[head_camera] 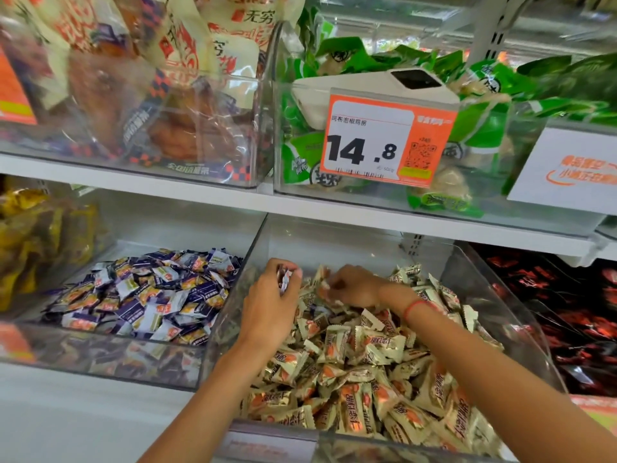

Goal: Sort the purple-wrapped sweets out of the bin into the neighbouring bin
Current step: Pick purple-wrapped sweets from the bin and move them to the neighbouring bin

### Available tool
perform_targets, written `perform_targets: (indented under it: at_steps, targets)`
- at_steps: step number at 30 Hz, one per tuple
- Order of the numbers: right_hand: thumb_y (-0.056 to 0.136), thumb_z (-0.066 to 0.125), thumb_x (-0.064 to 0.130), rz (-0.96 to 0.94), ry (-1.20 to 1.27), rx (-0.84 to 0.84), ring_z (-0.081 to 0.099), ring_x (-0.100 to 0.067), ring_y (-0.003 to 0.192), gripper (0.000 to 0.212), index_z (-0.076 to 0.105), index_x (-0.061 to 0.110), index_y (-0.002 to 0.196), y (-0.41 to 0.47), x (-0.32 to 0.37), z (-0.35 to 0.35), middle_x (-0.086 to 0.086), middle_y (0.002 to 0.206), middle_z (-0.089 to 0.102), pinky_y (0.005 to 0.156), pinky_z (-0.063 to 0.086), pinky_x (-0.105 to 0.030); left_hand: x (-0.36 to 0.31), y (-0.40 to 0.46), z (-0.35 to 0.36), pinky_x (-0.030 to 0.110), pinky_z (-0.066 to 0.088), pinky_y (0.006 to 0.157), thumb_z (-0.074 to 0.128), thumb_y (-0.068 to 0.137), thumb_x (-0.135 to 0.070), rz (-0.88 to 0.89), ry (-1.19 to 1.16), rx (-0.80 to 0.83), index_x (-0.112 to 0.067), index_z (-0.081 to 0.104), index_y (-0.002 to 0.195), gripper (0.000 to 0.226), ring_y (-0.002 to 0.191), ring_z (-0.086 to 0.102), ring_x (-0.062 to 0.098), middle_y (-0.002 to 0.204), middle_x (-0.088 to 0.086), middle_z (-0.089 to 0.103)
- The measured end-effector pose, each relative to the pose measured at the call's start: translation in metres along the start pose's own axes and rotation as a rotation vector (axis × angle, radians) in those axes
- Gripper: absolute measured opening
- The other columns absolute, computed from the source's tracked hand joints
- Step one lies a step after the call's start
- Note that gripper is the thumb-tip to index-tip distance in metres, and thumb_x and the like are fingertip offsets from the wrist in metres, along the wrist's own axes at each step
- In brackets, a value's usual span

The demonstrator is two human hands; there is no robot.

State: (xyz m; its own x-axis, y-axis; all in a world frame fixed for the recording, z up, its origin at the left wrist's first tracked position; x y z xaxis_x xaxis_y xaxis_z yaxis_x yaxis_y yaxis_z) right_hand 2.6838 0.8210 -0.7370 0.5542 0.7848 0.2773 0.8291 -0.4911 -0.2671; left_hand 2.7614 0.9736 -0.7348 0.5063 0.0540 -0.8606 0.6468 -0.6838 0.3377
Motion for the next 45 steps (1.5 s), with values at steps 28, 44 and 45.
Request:
perform_targets:
  at_steps: [28,44,45]
  targets:
    - [0.087,0.068,0.030,-0.069,0.098,-0.170,0.064,-0.015,0.092,0.016,0.069,0.020,0.100,-0.001,0.001,-0.001,0.004,0.098,0.068,0.085,0.052,-0.030,0.001,0.001,0.006,0.027,0.042,0.039,0.041,0.097,-0.041,-0.034,0.025,0.080,-0.024,0.053,0.103,0.022,0.040,0.048,0.012,0.068,0.006,0.064]
    - [0.095,0.051,0.003,-0.205,0.784,-0.101,0.055,0.001,0.119,0.045,0.052,0.027,0.133,-0.076,0.035,-0.006,0.012,0.118,0.068,0.107,0.038,-0.027,-0.003,0.000,0.010,0.016,0.028,0.039,0.028,0.080,-0.069,-0.028,-0.052,0.069,-0.010,0.062,0.093,0.069,0.034,0.042,0.002,0.055,-0.006,0.051]
    - [0.095,0.050,0.002,-0.222,0.781,-0.066,0.054,0.000,0.120,0.047,0.050,0.027,0.135,-0.076,0.035,-0.005,0.012,0.120,0.067,0.106,0.040,-0.025,-0.003,0.000,0.009,0.020,0.030,0.041,0.029,0.076,-0.072,-0.024,-0.062,0.071,-0.010,0.060,0.088,0.071,0.034,0.041,0.004,0.052,-0.005,0.047]
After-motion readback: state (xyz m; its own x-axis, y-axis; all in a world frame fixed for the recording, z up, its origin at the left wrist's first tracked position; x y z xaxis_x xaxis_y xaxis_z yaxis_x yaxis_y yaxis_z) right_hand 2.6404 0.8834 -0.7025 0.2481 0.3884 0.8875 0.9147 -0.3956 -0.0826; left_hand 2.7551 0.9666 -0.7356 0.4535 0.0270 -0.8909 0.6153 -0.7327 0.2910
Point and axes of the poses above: each hand's wrist, its own y-axis towards the middle knuckle, its own z-axis out of the palm, x = y × z, the point moved 4 cm from there along y, towards the middle knuckle
